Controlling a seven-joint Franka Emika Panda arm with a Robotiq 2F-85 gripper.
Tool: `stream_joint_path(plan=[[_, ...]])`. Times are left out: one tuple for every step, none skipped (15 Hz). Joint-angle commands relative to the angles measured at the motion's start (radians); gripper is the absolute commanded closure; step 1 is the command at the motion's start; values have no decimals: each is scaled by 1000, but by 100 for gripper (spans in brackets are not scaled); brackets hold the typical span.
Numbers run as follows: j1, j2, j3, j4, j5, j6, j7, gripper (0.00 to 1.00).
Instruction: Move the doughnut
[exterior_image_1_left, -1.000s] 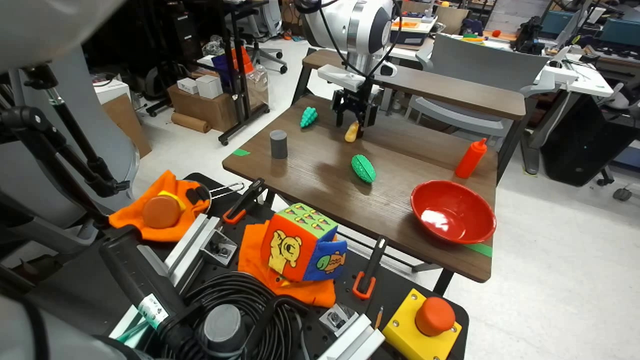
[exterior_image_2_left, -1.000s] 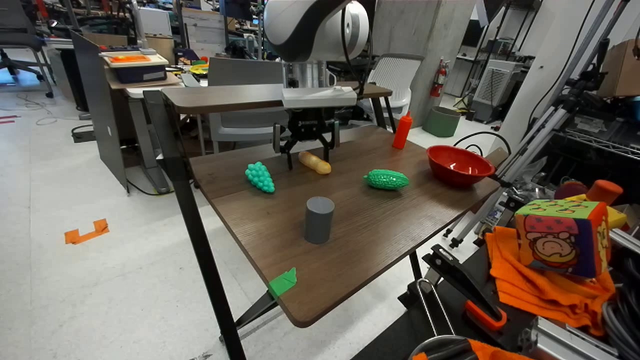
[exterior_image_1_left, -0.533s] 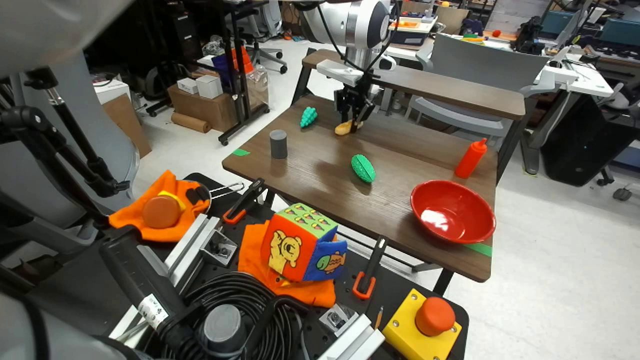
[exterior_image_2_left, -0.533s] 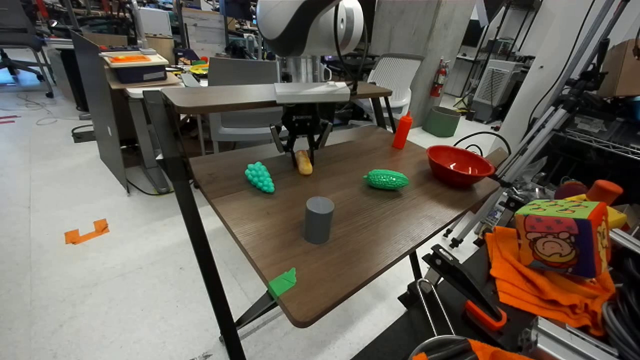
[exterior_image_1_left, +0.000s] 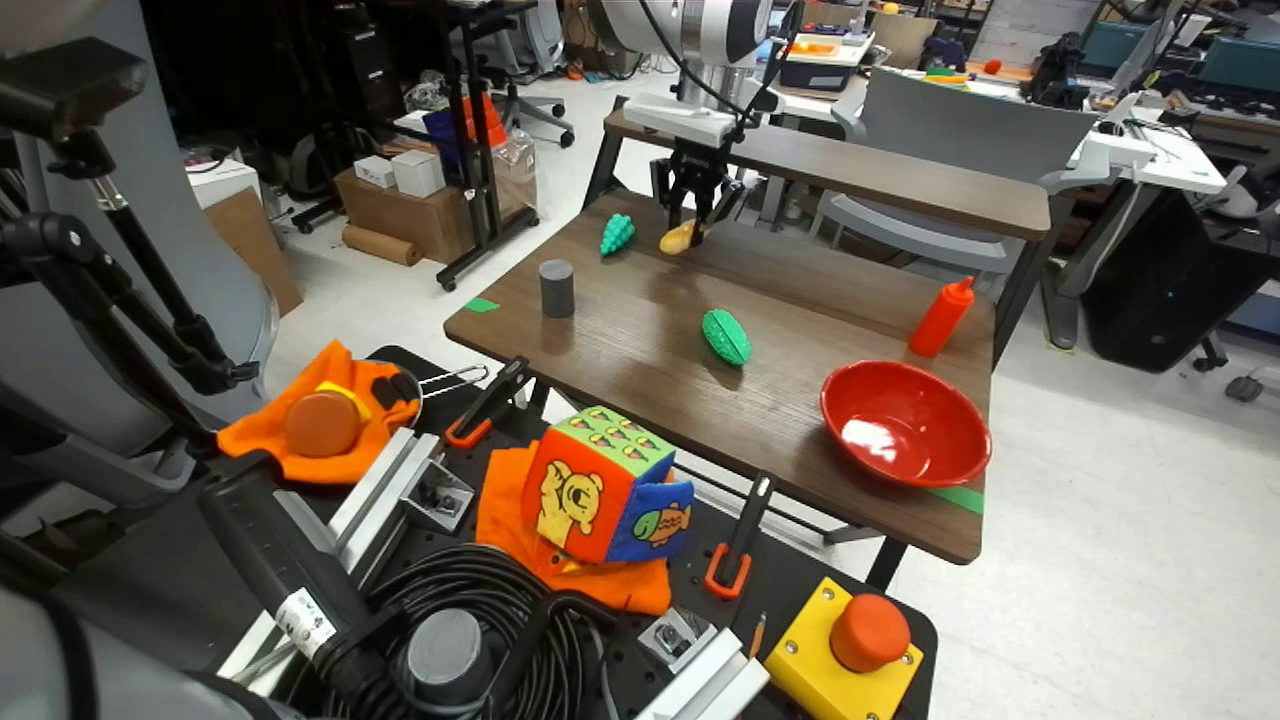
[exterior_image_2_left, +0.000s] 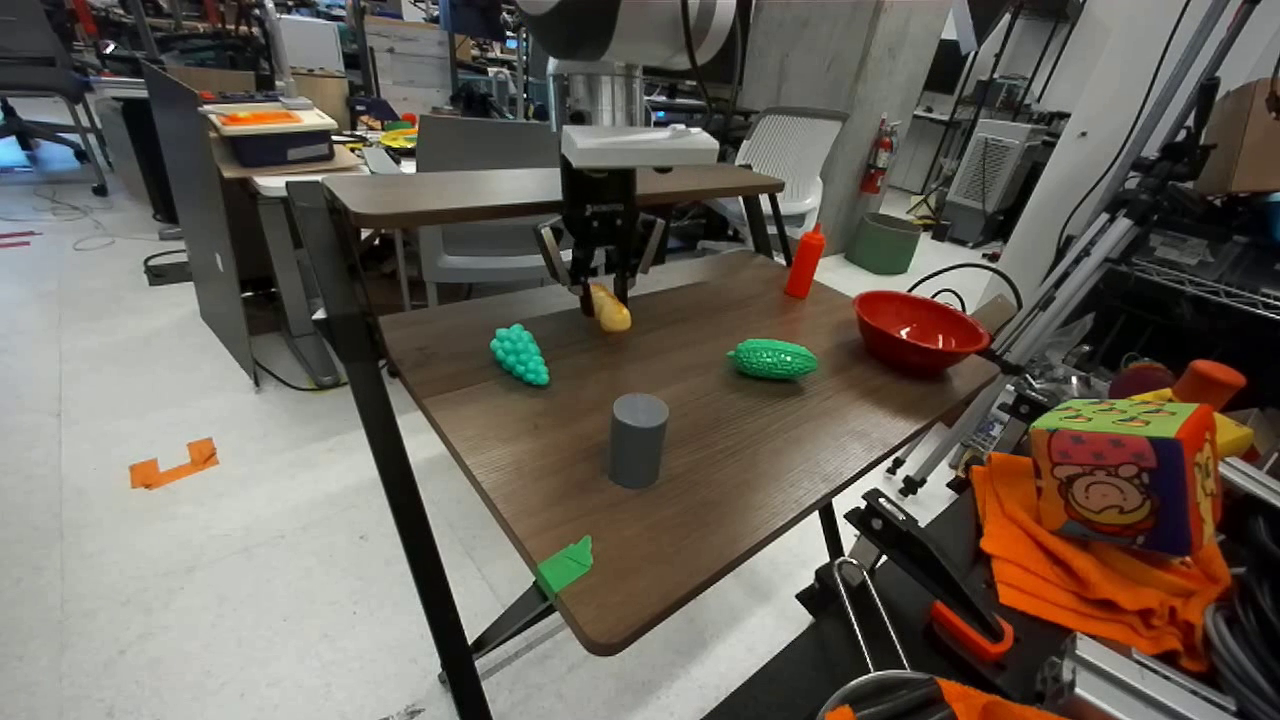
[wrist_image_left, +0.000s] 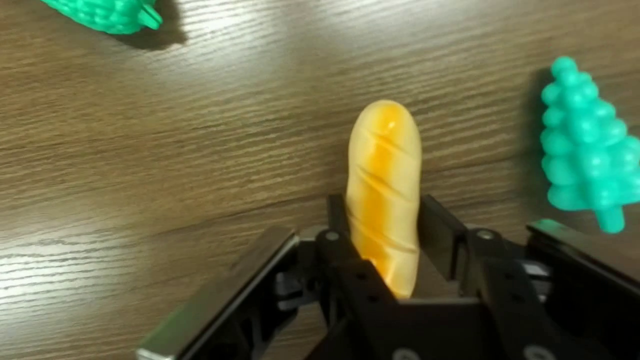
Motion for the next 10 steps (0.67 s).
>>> stream_joint_path(plan=[[-20, -174, 7, -240, -31, 13, -162, 86], [-26, -212, 4, -291, -39, 8, -197, 86], [-33, -248, 0, -339, -49, -1, -227, 86], [-41, -287, -2, -390, -62, 3, -255, 86], [-50, -322, -2, -439, -75, 20, -284, 86], [-58, -363, -2, -492, -90, 35, -309, 86], [-67, -401, 0, -541, -104, 48, -334, 86], [-71, -440, 2, -590, -122, 53, -355, 86], [-69, -473, 3, -640, -142, 65, -370, 86], [-68, -507, 4, -688, -162, 77, -381, 86]])
